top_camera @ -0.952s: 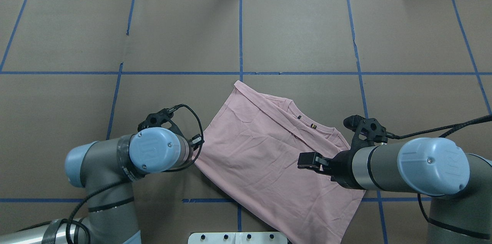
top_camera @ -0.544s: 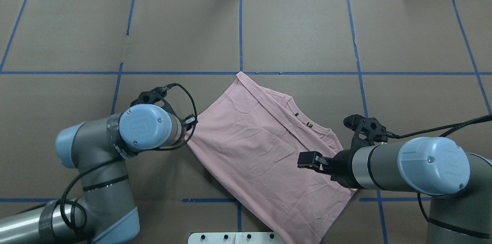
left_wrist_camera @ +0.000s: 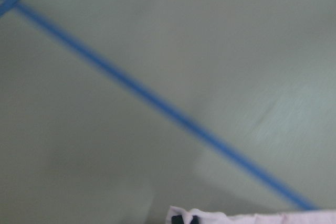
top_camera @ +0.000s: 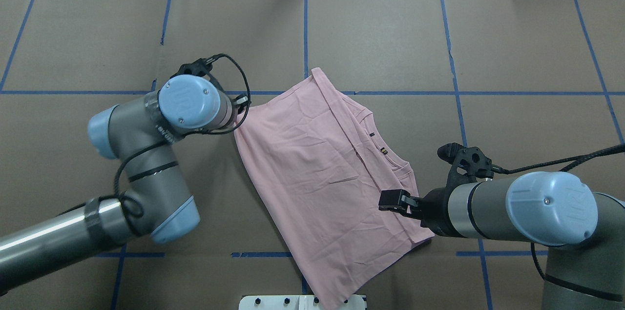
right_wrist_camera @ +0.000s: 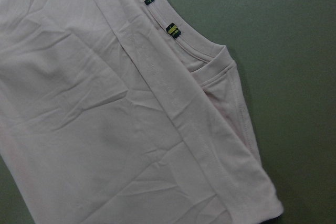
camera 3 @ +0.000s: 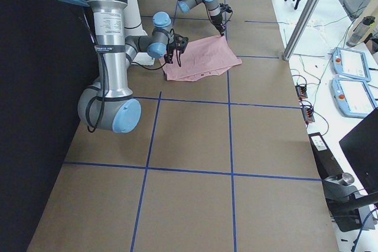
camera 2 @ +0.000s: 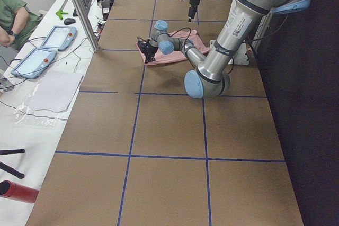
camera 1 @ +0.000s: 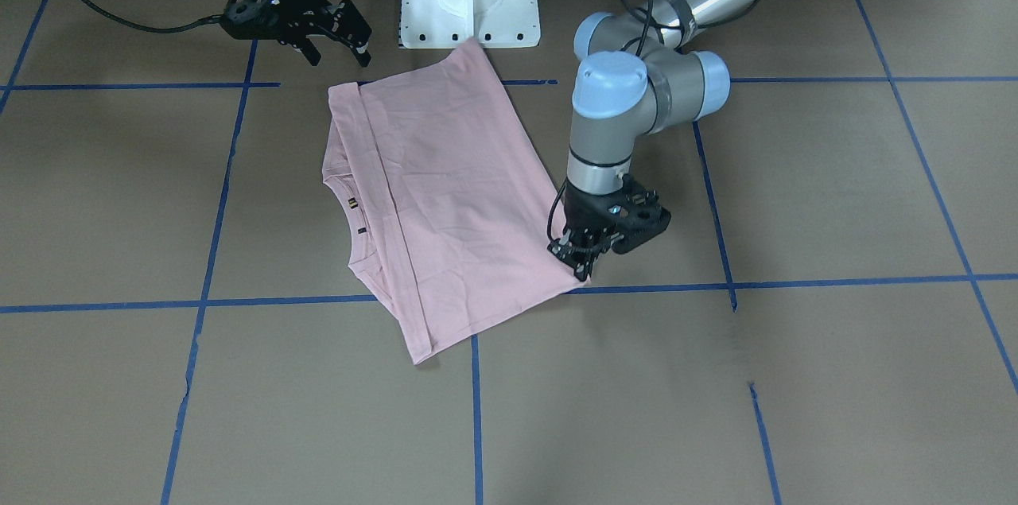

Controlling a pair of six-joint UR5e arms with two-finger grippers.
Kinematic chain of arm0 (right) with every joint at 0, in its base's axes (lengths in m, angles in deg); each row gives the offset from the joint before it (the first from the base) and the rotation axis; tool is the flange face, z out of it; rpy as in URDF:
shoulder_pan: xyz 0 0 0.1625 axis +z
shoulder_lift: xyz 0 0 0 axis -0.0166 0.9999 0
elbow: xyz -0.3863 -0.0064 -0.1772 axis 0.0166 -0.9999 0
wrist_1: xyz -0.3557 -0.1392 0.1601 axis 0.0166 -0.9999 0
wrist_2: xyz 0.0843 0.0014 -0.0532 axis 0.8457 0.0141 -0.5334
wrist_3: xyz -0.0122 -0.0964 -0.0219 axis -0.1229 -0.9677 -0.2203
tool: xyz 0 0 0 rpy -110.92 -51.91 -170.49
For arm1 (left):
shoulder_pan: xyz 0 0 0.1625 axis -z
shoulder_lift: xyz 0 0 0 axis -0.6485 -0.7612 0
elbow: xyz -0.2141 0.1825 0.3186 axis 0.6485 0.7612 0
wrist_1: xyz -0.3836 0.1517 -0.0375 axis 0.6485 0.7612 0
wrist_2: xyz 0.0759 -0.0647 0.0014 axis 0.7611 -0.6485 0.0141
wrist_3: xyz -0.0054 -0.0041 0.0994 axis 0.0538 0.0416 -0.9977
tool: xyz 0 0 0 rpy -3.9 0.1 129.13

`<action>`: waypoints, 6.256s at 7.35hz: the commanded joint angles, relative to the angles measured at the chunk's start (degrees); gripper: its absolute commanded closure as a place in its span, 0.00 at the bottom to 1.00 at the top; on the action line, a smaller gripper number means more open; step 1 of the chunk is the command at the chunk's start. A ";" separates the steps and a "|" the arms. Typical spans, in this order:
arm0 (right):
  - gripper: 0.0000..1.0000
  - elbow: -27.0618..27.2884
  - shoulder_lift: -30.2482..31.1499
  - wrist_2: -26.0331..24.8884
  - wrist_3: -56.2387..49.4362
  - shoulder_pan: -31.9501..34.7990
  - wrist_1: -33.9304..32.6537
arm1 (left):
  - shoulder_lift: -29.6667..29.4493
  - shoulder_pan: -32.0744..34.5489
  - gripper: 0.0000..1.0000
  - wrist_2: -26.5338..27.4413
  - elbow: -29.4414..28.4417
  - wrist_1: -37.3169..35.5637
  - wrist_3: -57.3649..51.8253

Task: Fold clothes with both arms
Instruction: 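Grasp the shirt's side edge with the left gripper and fold it across the shirt, then move the left gripper down to the shirt's near corner while the right gripper waits, then grasp the near edge of the shirt with both grippers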

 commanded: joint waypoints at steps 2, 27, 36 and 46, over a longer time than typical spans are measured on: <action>0.00 -0.73 -0.25 -1.06 0.26 0.37 0.00 | -7.37 2.65 1.00 0.07 -11.76 8.32 -3.59; 0.00 -3.02 -1.39 -4.58 -8.97 1.33 -4.57 | 15.73 -23.79 0.27 -0.01 27.84 -14.41 30.16; 0.00 -7.03 -4.01 -4.40 -3.91 0.55 -4.31 | 15.73 -23.97 1.00 -0.54 34.08 -17.66 20.14; 0.32 -22.18 -18.00 -4.40 12.21 -2.27 -9.13 | 15.73 -23.97 1.00 -0.63 34.08 -17.40 19.70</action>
